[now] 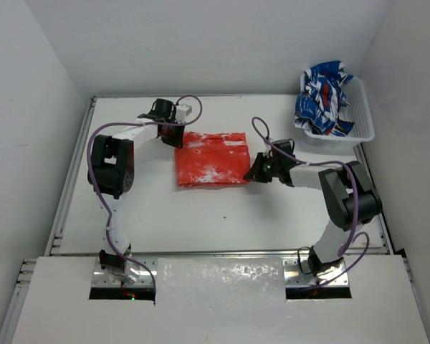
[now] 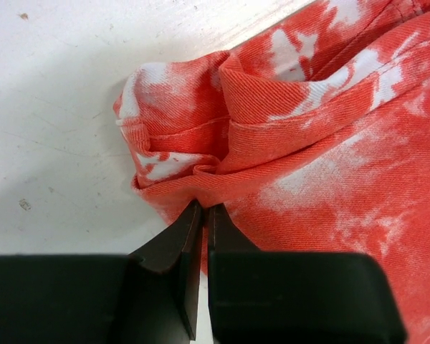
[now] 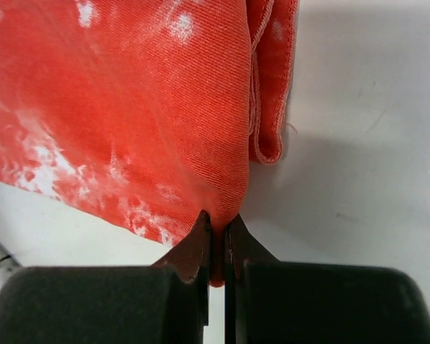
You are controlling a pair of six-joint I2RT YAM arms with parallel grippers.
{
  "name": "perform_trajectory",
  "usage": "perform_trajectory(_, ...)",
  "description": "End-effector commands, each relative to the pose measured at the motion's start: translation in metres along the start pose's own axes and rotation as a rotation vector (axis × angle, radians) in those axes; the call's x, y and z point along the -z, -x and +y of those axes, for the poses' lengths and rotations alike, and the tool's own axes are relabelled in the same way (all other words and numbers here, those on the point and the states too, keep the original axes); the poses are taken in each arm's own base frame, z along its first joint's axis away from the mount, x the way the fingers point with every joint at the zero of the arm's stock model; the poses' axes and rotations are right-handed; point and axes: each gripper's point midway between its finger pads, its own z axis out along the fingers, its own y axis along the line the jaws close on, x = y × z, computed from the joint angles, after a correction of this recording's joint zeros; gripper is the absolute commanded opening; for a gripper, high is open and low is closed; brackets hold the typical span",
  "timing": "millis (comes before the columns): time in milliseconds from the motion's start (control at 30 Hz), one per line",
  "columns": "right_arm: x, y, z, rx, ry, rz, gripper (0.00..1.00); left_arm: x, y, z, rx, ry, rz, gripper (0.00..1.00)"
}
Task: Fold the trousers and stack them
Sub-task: Fold the trousers, then neatly place the folded trousers to the corner
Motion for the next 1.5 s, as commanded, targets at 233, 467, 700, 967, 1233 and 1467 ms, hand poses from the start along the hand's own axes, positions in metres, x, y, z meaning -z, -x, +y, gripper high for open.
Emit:
perform_trajectory(233,0.015,0.044,-0.003,0.234,-0.065,-0.066,0.57,0.023,0.051,0.014,-0.038,0.032,-0.123,0.34)
perform_trajectory(467,0.007,0.081,0.021,0.22,0.018,-0.124,0.6,0.085,0.1,-0.003,-0.027,-0.052,-0.259,0.47)
perform_trajectory(700,-0.033,0.089,0.006,0.114,0.025,-0.082,0.6,0.093,0.055,0.005,0.03,-0.059,-0.184,0.51)
perform_trajectory(967,-0.054,0.083,-0.016,0.054,-0.043,-0.048,0.31,0.095,0.037,0.026,0.055,-0.006,-0.154,0.51)
perform_trajectory(1233,-0.032,0.142,-0.045,-0.065,-0.261,-0.216,0.0,0.098,0.037,0.038,0.068,0.016,-0.159,0.51)
perform_trajectory(1467,-0.02,0.201,-0.078,-0.129,-0.448,-0.386,0.0,0.105,0.036,0.052,0.09,0.042,-0.17,0.51)
